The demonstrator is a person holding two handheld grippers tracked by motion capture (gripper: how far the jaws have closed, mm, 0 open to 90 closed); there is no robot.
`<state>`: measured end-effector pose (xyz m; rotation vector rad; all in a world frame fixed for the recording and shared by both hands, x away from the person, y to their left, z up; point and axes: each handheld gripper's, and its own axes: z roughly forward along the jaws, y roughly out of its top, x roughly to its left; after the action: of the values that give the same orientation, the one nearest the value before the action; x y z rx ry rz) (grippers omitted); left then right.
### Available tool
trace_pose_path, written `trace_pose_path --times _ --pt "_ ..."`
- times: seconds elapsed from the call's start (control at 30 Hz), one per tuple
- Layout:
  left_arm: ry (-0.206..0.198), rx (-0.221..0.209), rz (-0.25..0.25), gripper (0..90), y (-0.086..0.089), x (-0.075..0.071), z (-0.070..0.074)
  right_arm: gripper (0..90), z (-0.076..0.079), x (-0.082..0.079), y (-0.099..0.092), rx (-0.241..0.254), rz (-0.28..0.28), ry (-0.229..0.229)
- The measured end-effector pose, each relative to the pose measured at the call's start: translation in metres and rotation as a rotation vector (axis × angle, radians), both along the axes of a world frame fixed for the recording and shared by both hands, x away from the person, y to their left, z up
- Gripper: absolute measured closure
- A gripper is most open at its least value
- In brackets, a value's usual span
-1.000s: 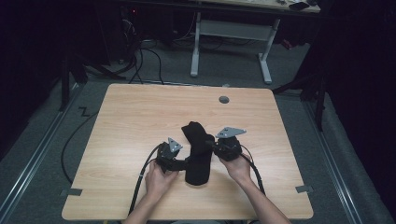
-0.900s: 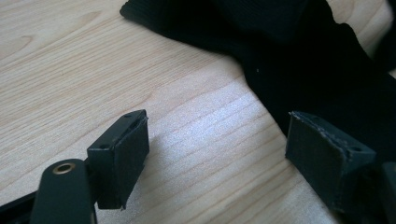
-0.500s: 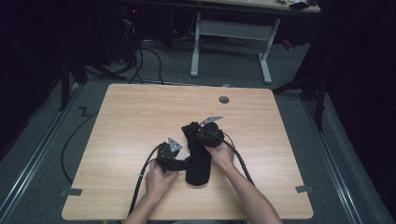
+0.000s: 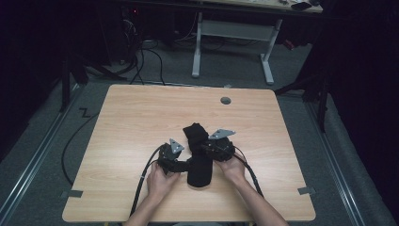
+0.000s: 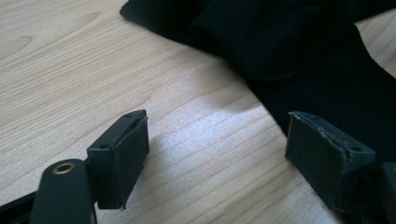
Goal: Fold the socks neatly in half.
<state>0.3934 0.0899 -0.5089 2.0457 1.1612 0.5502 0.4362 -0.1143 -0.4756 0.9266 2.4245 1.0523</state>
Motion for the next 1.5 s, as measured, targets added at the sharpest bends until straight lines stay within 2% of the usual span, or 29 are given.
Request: trace_pose_path --times 0.07,0.17,0.2,0.23,0.37,0.5,0.63,0.87,0.93,1.03,1.2,1.33,1.4,1.5 --pt "0.000 -0.002 -0.005 21.9 0.001 0.000 0.000 65.9 -0.006 0.007 0.002 0.000 -0.009 0.013" --pt "0.001 -0.006 -0.006 25.4 0.002 -0.003 0.002 74.5 -0.015 0.016 0.004 -0.011 -0.014 0.052" --pt "-0.001 -0.020 -0.019 25.5 0.002 -0.006 0.003 76.9 -0.017 0.017 0.004 -0.010 -0.014 0.062" --pt "-0.006 -0.032 -0.037 26.1 0.001 -0.011 0.004 79.7 -0.017 0.018 0.003 -0.012 -0.013 0.058" --pt "-0.002 -0.021 -0.073 26.3 -0.003 -0.018 0.007 85.7 -0.018 0.020 0.003 -0.027 -0.023 0.045" --pt "0.012 -0.001 -0.053 27.7 -0.005 -0.010 0.005 86.8 -0.017 0.030 0.008 -0.054 -0.040 0.028" --pt "0.019 0.009 -0.049 28.9 -0.006 -0.004 0.004 87.4 -0.014 0.043 0.013 -0.071 -0.051 0.038" --pt "0.017 0.010 -0.039 30.3 0.006 -0.010 0.007 87.6 -0.005 0.041 0.008 -0.057 -0.050 0.020" --pt "0.013 0.016 -0.044 30.2 0.005 -0.010 0.004 87.5 0.000 0.039 0.008 -0.047 -0.043 0.011" --pt "-0.016 0.042 -0.055 30.3 0.002 -0.012 0.004 87.5 0.009 0.031 0.007 -0.032 -0.025 0.003" --pt "0.004 -0.001 -0.042 28.0 0.005 -0.008 0.001 87.6 0.023 0.007 0.004 -0.019 0.004 -0.001" --pt "-0.006 -0.005 -0.034 27.1 0.004 -0.009 0.000 87.6 0.034 -0.017 -0.003 0.011 0.027 0.003" --pt "-0.008 -0.007 -0.030 27.1 0.004 -0.009 0.000 87.6 0.035 -0.029 -0.006 0.025 0.034 0.008" --pt "-0.007 -0.007 -0.027 27.1 0.003 -0.009 0.000 87.6 0.028 -0.042 -0.009 0.036 0.045 0.041"
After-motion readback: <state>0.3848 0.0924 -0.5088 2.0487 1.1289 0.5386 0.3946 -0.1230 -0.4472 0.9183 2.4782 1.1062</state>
